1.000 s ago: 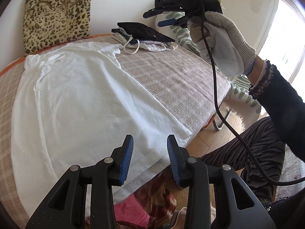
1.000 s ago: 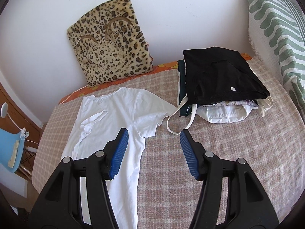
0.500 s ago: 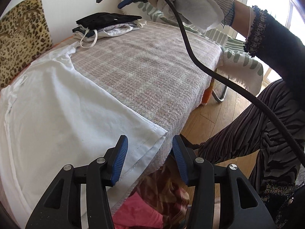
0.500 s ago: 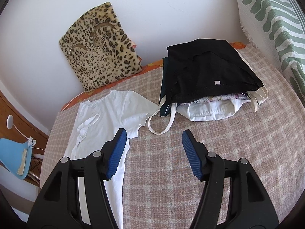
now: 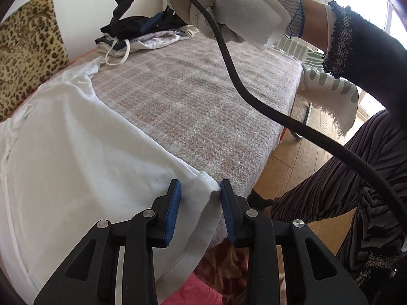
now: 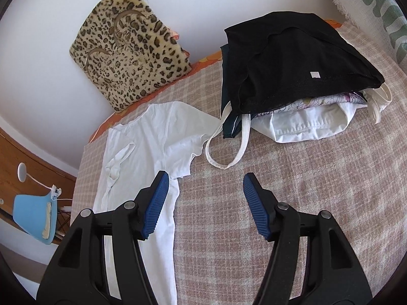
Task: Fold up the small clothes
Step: 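Move both grippers across to the shirt's opposite side edge, then close the left gripper on the hem corner while the right gripper pinches the side near the sleeve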
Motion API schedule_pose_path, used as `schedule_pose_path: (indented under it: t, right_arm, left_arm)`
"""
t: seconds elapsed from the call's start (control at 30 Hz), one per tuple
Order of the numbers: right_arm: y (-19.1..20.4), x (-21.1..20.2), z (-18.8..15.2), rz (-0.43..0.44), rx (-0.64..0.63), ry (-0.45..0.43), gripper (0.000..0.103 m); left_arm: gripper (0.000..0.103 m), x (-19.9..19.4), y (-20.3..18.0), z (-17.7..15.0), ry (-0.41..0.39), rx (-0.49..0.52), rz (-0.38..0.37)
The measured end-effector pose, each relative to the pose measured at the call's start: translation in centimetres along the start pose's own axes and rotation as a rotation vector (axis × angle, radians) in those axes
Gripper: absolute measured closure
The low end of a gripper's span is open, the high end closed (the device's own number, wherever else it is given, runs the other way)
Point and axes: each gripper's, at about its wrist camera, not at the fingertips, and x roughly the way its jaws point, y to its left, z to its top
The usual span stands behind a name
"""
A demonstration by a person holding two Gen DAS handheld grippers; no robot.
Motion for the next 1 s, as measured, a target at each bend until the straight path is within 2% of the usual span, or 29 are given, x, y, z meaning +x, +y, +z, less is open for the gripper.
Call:
schedule_pose_path:
  t: [0.03,0.13,0.27,0.43,0.6,0.73,1.0]
  right_arm:
    - [0.0,0.9,0.2,0.008,0.008,0.019,0.039]
    - [0.4,3.7,0.6,0.031,0.033,0.066,0.039]
    - [1.5,6.6,1.8,0.058,0.050,0.095,0.039]
    - [4.3,7.9,4.6,0.080,-0.034,0.038,0.039]
    - [5.3,11.1,7.6,-0.032,-0.128,0.050,0.048]
    - [5.0,14.0,8.9,-0.151,-0.206,0.093,0.049]
    - [4.1,16.4,9.5,-0.261,-0.289,0.176,0.049]
  left_arm:
    - [0.090,0.0,0.3,0.0,-0.003,-0.009,-0.003]
    - [0.096,0.0,1.5,0.1,-0.012,-0.064,-0.047]
    - [0.097,0.1,2.3,0.1,-0.017,-0.099,-0.082]
    - [0.098,0.3,2.5,0.1,-0.021,-0.120,-0.107]
    - [0.098,0.3,3.1,-0.1,-0.020,-0.159,-0.144]
    - [0.098,0.3,3.2,-0.1,-0.023,-0.165,-0.153]
    - [0.098,0.6,4.0,-0.1,-0.022,-0.205,-0.189]
